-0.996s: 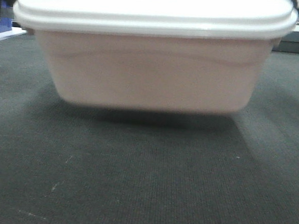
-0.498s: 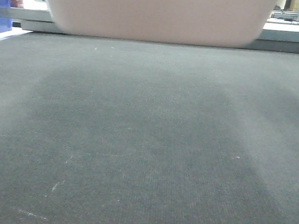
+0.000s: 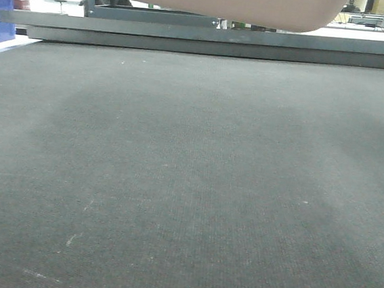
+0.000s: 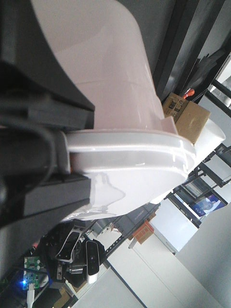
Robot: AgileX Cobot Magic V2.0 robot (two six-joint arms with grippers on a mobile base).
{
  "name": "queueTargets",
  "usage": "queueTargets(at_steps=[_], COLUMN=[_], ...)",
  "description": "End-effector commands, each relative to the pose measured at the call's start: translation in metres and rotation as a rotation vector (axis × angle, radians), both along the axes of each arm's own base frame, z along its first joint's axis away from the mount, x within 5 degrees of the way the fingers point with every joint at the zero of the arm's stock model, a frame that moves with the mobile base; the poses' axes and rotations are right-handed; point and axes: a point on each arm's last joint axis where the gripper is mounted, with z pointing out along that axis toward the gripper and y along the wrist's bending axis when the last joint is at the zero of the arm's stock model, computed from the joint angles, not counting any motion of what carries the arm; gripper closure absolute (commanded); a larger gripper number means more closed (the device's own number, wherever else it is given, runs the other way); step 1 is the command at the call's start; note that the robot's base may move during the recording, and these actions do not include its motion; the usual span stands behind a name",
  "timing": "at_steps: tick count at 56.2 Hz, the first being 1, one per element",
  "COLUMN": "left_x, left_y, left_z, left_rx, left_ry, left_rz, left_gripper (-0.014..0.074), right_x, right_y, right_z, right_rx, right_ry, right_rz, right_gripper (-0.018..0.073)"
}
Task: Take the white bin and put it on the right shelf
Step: 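Raise the pink bin high above the table with both grippers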
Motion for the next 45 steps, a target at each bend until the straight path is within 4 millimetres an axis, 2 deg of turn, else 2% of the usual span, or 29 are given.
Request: queueTargets(at_steps=[1,45], left_x=[-0.0436,-0.0432], left_y=[-0.0247,-0.0247], left_z=[0.0283,0.0276], left_rx=[-0.062,-0.053], left_ry=[-0.128,-0.127], left_rz=[-0.345,-0.341], left_gripper=[0.0723,0.0723], right_x=[-0.0419,-0.0334], right_y=[0.0273,0.0232], right_z=[0.0355,0.0349], right_rx=[0.104,0.102], right_ry=[-0.151,-0.136], right_rz=[0.356,0.253], right_gripper=[0.049,0.049])
